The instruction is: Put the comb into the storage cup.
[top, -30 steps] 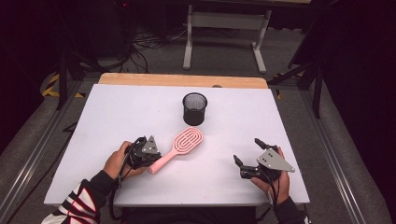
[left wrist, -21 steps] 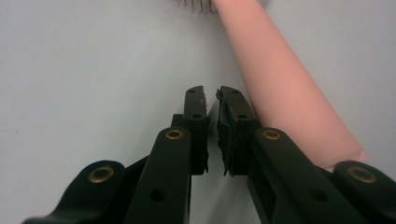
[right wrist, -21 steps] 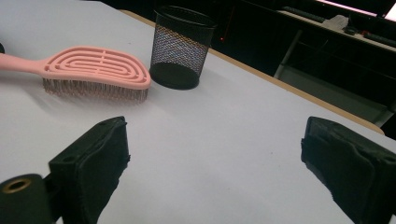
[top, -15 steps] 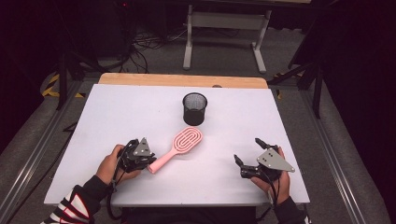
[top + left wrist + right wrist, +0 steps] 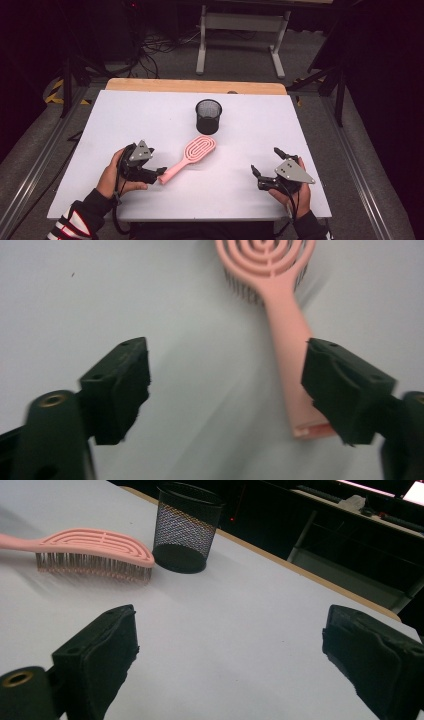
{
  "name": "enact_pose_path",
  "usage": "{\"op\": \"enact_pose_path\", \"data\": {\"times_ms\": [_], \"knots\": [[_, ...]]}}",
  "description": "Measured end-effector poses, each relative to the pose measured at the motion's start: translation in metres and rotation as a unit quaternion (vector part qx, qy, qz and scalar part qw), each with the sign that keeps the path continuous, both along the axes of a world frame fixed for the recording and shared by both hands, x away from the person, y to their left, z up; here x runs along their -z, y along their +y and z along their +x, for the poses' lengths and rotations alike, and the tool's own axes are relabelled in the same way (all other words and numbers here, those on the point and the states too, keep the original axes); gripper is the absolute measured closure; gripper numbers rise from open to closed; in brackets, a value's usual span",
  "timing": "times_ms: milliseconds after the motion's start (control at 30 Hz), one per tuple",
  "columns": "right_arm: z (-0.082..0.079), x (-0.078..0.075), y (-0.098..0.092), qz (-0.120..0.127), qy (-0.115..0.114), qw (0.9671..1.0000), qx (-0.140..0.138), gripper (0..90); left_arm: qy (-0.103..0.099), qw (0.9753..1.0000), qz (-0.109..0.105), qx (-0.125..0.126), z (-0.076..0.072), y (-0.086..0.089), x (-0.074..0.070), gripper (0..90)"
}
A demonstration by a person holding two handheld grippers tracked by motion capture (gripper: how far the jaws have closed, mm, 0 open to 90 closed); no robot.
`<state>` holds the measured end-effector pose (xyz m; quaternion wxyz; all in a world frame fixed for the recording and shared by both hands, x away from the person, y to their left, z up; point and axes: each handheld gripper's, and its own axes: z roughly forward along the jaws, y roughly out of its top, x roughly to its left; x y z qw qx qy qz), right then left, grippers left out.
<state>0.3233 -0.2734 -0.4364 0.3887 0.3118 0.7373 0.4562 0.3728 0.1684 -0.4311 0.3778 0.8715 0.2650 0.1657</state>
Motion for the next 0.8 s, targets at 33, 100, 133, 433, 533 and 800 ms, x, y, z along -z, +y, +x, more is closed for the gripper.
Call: {"op": "enact_pose_path", "data": {"times_ms": [33,100,133,433,533,800], "knots": [[0.000,0.000,0.000,0.001,0.001,1.0000,-0.001,8.3,-0.001,1.0000,-0.007,-0.004,0.000,-0.001,-0.002,16.4],[0.001,0.001,-0.001,0.003,0.002,1.0000,-0.001,8.3,0.002,0.9999,-0.015,-0.008,0.002,-0.002,-0.004,12.6],[0.001,0.001,-0.001,0.003,0.002,1.0000,-0.001,8.3,0.005,0.9997,-0.019,-0.012,0.003,-0.003,-0.005,12.2],[0.002,0.003,0.000,-0.002,0.004,1.0000,-0.003,8.6,0.057,0.9982,0.014,-0.011,0.023,-0.031,-0.005,9.6],[0.003,0.003,0.000,-0.003,0.005,1.0000,-0.002,8.6,0.077,0.9968,0.019,-0.002,0.030,-0.039,-0.002,9.1],[0.004,0.003,0.001,-0.001,0.002,1.0000,-0.001,8.7,0.113,0.9915,0.064,0.007,0.043,-0.063,0.007,15.6]]}}
